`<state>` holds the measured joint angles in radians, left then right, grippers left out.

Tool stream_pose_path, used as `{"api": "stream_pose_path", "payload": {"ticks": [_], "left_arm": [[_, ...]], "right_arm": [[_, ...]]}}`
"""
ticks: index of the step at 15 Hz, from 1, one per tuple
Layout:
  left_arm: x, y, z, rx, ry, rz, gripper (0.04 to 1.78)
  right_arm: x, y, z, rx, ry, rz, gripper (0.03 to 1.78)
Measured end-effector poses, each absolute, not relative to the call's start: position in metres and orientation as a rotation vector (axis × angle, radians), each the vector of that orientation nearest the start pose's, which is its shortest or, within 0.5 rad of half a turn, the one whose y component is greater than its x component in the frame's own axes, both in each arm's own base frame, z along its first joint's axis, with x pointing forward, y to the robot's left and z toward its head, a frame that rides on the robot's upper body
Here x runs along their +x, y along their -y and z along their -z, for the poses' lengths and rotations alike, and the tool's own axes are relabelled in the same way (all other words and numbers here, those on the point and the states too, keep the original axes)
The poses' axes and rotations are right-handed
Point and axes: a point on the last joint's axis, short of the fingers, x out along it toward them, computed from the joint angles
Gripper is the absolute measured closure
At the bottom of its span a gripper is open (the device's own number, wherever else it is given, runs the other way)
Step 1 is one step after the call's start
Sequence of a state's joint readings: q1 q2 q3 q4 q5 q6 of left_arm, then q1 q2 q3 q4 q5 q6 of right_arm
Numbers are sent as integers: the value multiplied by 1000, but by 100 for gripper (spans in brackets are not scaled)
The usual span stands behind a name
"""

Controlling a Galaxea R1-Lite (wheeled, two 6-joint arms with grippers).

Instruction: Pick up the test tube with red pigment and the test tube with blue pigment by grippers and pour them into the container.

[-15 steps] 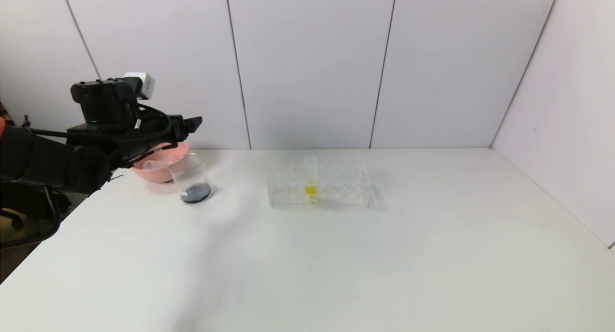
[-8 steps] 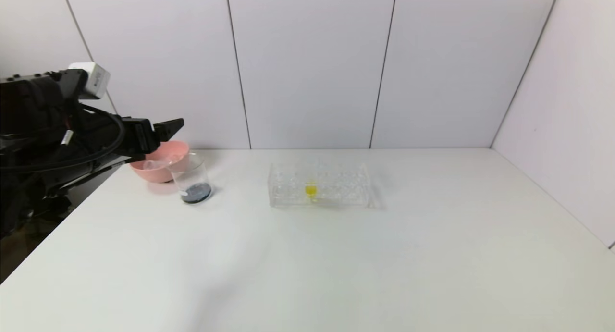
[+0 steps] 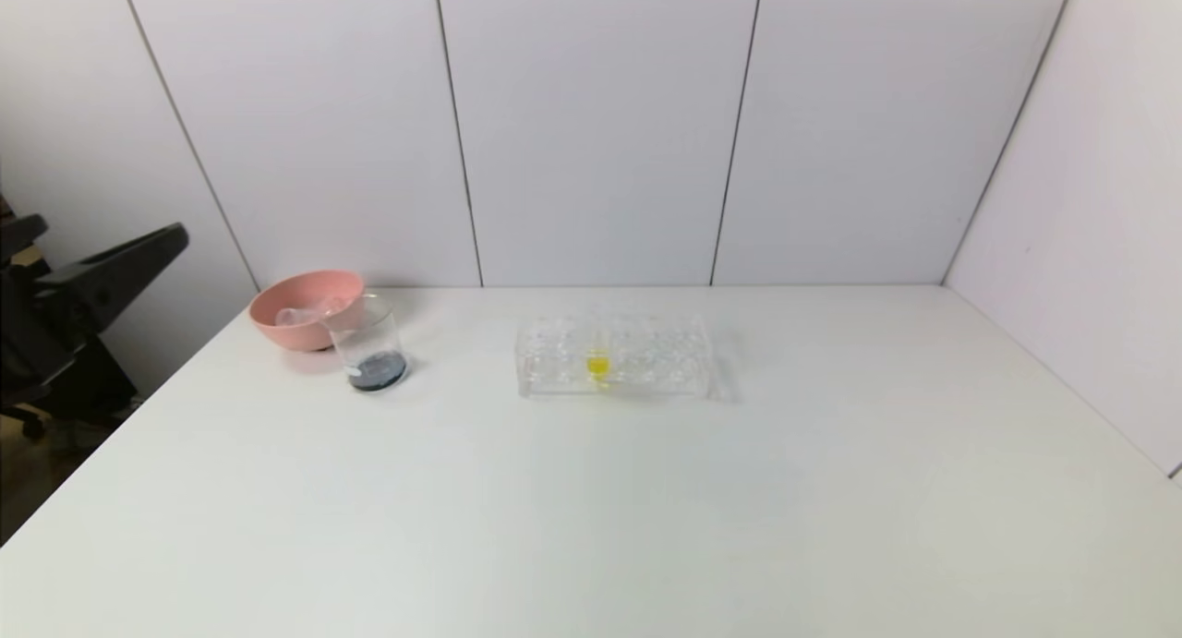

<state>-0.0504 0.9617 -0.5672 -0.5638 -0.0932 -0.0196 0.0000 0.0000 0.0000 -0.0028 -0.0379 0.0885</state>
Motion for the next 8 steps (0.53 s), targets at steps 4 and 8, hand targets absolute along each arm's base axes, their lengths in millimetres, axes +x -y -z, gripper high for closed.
{"api": "stream_pose_path", "payload": {"ticks": [4,8], "left_arm": [[38,5,-259,-3,294,206,6],[-28,3,-234,9,364,238,6]], "right_arm": [[-23,1,-76,89,4,38,4],[-23,1,-76,89,4,37,4]]}}
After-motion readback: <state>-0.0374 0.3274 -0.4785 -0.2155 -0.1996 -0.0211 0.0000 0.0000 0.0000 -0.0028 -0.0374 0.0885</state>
